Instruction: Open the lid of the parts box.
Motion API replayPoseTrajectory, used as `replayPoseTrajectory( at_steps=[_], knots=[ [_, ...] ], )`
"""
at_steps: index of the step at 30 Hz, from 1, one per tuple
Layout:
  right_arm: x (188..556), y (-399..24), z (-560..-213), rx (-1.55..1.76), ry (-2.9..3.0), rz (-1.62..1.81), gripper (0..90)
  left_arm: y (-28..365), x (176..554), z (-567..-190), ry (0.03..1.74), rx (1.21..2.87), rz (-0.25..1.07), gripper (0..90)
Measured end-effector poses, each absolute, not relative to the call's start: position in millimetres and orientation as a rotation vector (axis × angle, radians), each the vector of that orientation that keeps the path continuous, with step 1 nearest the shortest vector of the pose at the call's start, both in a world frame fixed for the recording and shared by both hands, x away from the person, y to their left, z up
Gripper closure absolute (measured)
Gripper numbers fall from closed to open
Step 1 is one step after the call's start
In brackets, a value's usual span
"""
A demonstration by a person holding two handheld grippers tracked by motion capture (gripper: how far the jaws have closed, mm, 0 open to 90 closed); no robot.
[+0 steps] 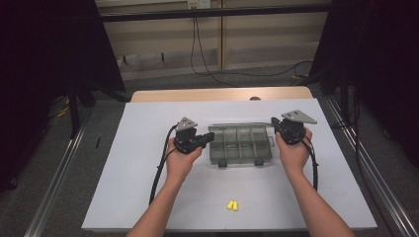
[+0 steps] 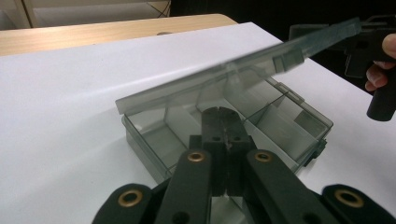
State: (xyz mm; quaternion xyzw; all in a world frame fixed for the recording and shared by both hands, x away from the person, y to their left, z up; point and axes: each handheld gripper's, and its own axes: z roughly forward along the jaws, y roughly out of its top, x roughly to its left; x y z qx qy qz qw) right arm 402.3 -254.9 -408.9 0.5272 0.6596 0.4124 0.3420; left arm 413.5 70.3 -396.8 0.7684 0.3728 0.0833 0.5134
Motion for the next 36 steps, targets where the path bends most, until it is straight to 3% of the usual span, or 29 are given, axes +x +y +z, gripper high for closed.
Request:
replayPoseTrajectory(
  at_steps=[25, 36],
  knots=[
    [384, -255, -418, 1.348, 1.818, 1.07, 90.0, 64, 417, -375, 0.877, 1.843, 0.257, 90.0],
    [387, -250, -404, 1.327, 1.792, 1.115, 90.0, 60, 412, -382, 0.843, 1.905, 0.283, 90.0]
  ],
)
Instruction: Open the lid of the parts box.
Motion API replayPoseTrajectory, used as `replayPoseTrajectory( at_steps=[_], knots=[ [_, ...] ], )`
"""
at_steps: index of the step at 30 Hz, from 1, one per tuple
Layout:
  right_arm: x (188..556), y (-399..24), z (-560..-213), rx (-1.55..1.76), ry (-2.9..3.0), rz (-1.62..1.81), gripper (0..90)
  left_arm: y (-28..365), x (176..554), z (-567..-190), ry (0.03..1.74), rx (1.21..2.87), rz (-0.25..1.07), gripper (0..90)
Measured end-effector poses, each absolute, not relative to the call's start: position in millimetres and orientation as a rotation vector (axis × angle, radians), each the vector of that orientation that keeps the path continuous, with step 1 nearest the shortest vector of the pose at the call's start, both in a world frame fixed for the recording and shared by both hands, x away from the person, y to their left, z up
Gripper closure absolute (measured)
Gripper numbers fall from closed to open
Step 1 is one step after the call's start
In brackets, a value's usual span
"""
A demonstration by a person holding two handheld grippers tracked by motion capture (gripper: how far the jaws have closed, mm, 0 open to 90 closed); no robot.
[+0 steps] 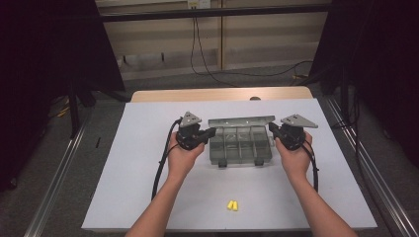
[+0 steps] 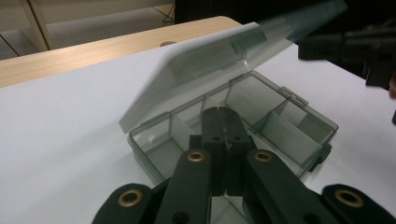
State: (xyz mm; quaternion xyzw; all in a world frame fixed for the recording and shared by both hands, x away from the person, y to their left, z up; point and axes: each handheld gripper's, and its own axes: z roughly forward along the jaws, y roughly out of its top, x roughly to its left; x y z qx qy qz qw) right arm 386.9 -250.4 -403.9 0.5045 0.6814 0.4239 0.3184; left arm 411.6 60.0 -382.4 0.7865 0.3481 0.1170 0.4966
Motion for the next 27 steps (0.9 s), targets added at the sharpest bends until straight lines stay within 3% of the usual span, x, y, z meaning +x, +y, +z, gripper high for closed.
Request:
replayPoseTrajectory(
  at_steps=[14, 27],
  knots=[
    [404, -248, -375, 1.273, 1.76, 1.103, 90.0, 57, 395, -426, 0.841, 1.984, 0.217, 90.0],
    [429, -244, -382, 1.279, 1.74, 1.059, 90.0, 57, 391, -437, 0.836, 2.034, 0.205, 90.0]
  ],
)
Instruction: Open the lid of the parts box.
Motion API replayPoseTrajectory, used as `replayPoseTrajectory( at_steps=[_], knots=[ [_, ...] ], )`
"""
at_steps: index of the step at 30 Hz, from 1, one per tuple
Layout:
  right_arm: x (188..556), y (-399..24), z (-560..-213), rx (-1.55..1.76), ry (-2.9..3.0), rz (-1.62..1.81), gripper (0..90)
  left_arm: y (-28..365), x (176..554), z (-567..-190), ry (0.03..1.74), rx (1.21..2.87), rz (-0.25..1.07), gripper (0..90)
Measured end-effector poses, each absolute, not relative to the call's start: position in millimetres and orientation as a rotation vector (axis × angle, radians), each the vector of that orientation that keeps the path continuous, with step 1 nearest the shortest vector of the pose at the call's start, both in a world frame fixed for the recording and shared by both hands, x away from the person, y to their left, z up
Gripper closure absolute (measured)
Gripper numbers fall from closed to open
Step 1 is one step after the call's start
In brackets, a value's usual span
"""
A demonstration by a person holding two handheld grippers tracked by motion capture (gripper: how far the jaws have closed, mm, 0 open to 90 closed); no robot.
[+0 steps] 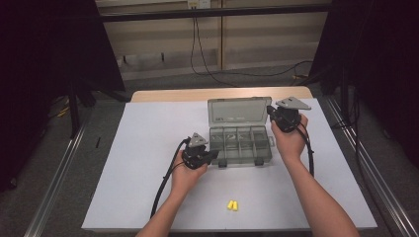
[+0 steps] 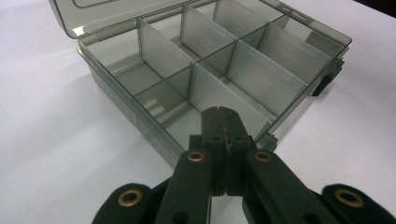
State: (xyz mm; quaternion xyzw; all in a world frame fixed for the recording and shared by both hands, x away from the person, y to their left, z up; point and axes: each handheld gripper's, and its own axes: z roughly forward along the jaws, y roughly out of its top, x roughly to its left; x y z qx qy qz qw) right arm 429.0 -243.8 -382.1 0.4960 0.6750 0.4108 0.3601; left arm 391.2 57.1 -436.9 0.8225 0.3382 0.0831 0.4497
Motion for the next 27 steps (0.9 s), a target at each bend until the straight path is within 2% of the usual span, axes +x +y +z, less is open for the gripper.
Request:
replayPoseTrajectory(
  at_steps=[13, 21, 27],
  knots=[
    [448, -255, -404, 1.341, 1.741, 1.02, 90.0, 58, 391, -438, 0.832, 2.027, 0.2, 90.0],
    [441, -244, -402, 1.285, 1.797, 1.047, 89.9, 58, 391, -438, 0.83, 2.026, 0.208, 90.0],
    [427, -241, -404, 1.29, 1.82, 1.117, 85.8, 58, 390, -437, 0.828, 2.025, 0.214, 90.0]
  ],
)
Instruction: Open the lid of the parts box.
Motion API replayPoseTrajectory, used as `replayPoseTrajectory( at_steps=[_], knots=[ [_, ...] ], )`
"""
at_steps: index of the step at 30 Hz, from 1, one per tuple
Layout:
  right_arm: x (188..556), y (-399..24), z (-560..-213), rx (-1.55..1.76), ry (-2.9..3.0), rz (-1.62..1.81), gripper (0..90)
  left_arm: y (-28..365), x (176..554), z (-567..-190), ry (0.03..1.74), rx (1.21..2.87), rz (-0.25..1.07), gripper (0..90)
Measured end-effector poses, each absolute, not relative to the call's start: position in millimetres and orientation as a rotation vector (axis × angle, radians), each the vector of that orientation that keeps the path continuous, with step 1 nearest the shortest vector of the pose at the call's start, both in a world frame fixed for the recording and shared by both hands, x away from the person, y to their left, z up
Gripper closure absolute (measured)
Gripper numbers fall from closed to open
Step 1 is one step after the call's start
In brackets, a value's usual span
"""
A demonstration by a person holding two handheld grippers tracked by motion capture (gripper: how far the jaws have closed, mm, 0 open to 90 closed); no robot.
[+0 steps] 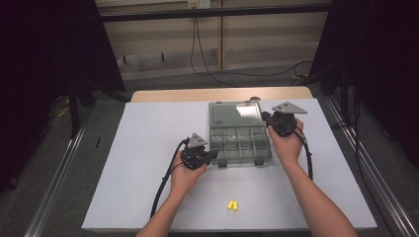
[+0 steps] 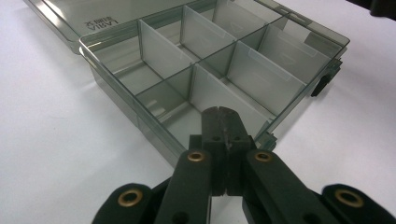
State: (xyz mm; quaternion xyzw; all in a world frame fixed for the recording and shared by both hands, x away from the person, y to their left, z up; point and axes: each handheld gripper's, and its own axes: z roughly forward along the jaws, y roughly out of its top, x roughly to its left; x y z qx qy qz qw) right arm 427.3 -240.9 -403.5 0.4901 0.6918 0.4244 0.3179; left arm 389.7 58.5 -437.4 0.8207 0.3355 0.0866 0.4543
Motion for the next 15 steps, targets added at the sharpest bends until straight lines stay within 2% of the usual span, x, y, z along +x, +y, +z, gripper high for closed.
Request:
replayPoseTrajectory(
  at_steps=[2, 4, 10, 15],
  knots=[
    [420, -241, -406, 1.308, 1.843, 1.136, 78.7, 58, 390, -437, 0.826, 2.025, 0.218, 90.0],
    [411, -242, -408, 1.301, 1.846, 1.15, 76.3, 58, 389, -437, 0.822, 2.018, 0.225, 89.1],
    [379, -250, -409, 1.278, 1.847, 1.225, 60.8, 63, 385, -431, 0.809, 2.002, 0.256, 74.6],
    [353, -252, -410, 1.263, 1.872, 1.281, 43.0, 73, 381, -428, 0.814, 1.965, 0.26, 62.5]
  ],
)
